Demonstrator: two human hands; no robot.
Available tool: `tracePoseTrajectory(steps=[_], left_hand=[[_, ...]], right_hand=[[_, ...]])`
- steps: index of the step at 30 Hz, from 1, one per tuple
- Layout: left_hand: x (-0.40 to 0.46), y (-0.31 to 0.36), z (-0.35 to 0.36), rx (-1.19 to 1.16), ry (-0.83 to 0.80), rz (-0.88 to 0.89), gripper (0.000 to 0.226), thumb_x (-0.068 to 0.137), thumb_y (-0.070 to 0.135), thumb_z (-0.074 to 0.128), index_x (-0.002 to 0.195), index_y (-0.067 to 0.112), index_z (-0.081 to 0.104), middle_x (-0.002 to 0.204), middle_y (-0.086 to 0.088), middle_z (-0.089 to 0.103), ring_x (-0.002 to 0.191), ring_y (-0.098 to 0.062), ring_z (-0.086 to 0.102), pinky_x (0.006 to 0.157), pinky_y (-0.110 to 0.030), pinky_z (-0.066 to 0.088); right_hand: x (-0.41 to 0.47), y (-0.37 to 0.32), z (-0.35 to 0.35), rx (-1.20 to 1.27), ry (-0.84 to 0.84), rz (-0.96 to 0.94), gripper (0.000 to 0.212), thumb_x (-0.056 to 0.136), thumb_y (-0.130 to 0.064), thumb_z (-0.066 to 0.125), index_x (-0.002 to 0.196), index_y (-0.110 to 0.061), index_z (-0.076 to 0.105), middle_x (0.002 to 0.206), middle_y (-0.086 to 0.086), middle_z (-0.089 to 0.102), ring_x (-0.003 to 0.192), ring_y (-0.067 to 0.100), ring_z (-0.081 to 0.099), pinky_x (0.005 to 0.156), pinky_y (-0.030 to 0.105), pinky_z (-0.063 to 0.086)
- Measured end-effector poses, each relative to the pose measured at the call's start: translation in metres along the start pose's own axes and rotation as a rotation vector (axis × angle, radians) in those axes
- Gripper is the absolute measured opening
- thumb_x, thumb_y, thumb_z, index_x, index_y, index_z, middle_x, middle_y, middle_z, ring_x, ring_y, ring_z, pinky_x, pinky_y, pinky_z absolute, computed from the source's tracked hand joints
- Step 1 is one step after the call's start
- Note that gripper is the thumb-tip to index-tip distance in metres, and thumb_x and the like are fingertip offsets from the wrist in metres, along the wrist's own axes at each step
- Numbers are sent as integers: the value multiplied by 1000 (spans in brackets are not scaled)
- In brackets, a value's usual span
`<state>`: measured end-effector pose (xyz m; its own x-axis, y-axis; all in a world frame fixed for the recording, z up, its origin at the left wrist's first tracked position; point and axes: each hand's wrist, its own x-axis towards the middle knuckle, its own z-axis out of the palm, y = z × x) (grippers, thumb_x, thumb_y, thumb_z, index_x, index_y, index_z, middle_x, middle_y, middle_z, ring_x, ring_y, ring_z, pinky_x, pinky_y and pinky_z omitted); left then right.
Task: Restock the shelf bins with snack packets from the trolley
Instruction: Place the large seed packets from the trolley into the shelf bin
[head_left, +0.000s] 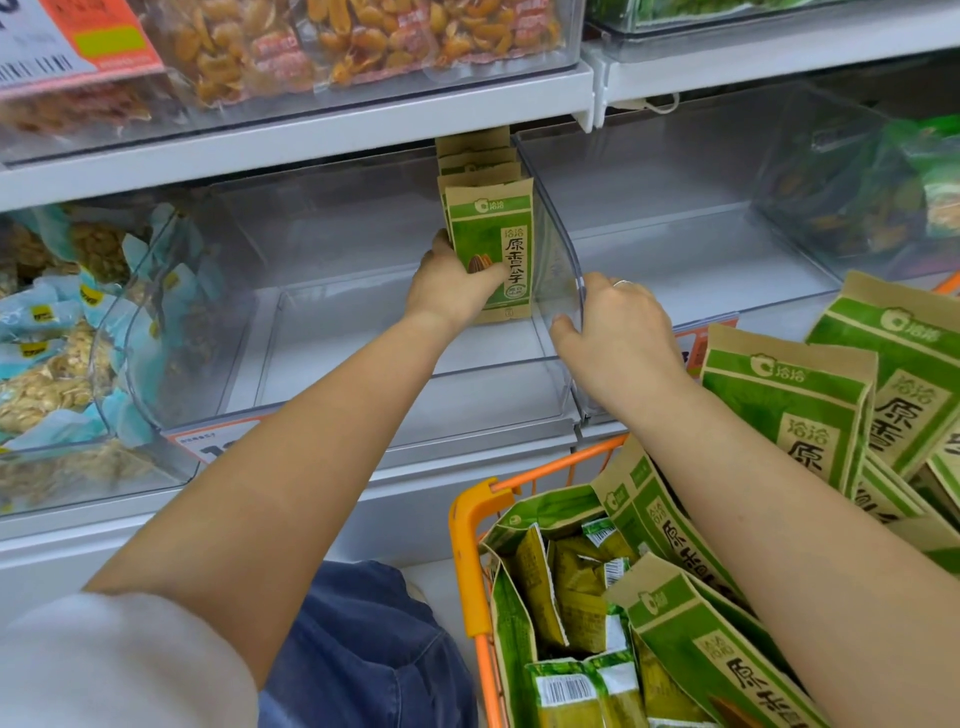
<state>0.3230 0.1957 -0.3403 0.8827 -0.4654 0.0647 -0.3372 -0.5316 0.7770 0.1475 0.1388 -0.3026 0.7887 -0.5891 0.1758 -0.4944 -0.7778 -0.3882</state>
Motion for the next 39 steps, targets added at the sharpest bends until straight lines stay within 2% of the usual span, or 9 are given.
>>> tracePoseTrajectory(steps=[5,9,14,19,23,28,33,36,39], left_hand=[[-3,4,-6,-126,85,45,75,66,46,68,132,22,41,127,-1,54,115,-20,54,91,-34,48],[-5,5,-10,-158,138,61,98,67,52,66,149,20,24,142,-1,45,128,-21,46,101,-40,44],[-3,2,-11,-108,235,118,84,79,44,69,146,16,28,140,-4,45,124,-24,48,99,-40,45],[-3,1,-12,-108,263,123,59,80,39,72,125,12,45,115,-5,54,98,-24,59,74,-25,43],[-3,0,-10,-102,212,147,60,77,35,75,124,11,46,119,-5,55,99,-25,61,81,-32,50],[-4,9,-23,-160,209,58,72,80,39,73,138,16,38,133,-4,48,112,-24,54,91,-33,47],[-24,23,-50,-59,146,47,63,84,27,68,138,14,40,138,-6,45,120,-26,50,95,-31,43],[-59,30,-56,-51,183,232,46,85,19,63,129,16,50,127,-2,50,118,-21,48,94,-28,39],[-96,33,-52,-62,178,529,32,82,16,58,114,16,62,115,5,53,115,-15,49,96,-39,43]], right_hand=[[1,0,1,-4,0,7,31,95,-24,49,116,-1,53,112,19,59,107,34,50,85,39,39],[1,0,1,19,0,10,39,95,-24,49,128,-3,47,117,19,57,111,34,49,88,39,38],[-1,-1,0,48,11,1,45,95,-24,50,135,-6,41,119,18,57,112,34,48,87,38,38],[0,0,1,48,17,-4,44,95,-25,50,134,-6,42,116,17,58,110,33,49,86,38,38],[0,1,3,63,21,2,46,95,-25,51,136,-7,40,119,17,57,113,33,47,88,38,38],[-1,-1,-2,205,65,14,64,94,-34,55,147,-13,25,142,13,40,131,29,35,102,36,32],[-5,-11,-23,208,126,-34,60,95,-31,53,146,-15,26,144,11,38,131,27,34,99,33,31],[-15,-12,-45,168,130,-62,47,95,-30,51,139,-17,40,136,9,48,124,27,44,93,32,34],[-35,0,-73,30,172,-101,32,94,-32,52,122,-20,58,123,4,61,117,25,52,87,33,38]])
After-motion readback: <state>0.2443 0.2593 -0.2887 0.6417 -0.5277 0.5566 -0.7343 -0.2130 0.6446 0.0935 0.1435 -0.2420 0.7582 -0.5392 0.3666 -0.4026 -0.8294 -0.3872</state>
